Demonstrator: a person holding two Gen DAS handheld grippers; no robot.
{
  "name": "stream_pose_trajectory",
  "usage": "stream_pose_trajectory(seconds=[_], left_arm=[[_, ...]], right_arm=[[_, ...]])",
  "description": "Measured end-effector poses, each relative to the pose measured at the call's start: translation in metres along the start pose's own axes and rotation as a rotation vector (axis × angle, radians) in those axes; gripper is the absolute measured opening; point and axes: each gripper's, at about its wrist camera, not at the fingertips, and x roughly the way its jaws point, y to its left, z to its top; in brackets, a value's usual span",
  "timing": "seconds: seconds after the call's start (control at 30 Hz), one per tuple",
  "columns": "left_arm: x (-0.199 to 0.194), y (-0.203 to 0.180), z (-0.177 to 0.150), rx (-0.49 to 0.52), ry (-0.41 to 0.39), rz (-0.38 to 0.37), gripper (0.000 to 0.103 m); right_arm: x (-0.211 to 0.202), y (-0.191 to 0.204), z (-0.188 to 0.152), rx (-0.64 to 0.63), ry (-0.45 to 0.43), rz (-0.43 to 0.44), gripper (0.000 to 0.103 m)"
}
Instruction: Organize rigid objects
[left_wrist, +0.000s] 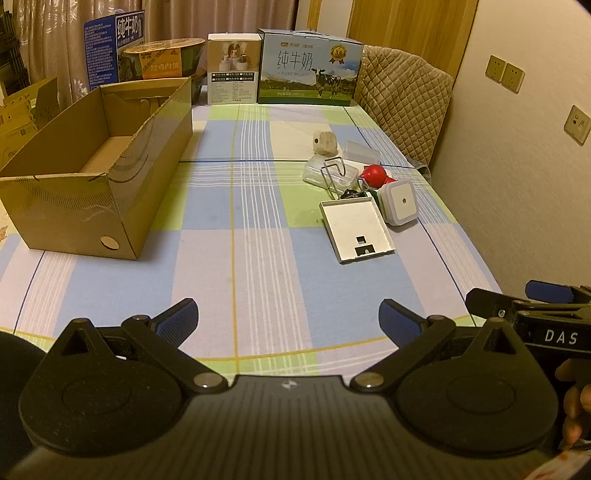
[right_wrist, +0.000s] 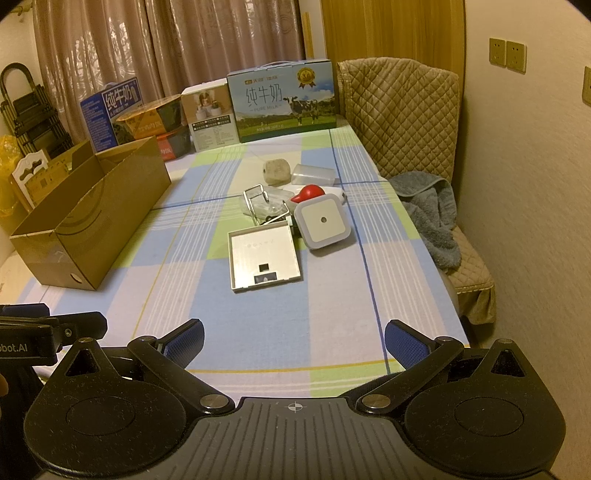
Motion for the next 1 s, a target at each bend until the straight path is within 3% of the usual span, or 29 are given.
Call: stream_pose_trajectory(seconds=[0.7, 0.87, 1.0], left_arm=[[0.002, 0.001, 0.002, -0.006, 0.015, -0.013, 0.102], [0.011, -0.002, 0.016, -0.013, 0.012, -0.025, 0.102], [0.027, -0.009, 0.034, -0.033, 0.006, -0.035, 0.102]], right_arm=[[-0.006, -0.005, 0.002, -0.001, 0.003, -0.009, 0.101], [-0.006, -0.015, 0.012, 0.029, 0.009, 0.014, 0.101], [-0.004, -0.025, 0.025, -0.001, -0.015, -0.037, 0.101]])
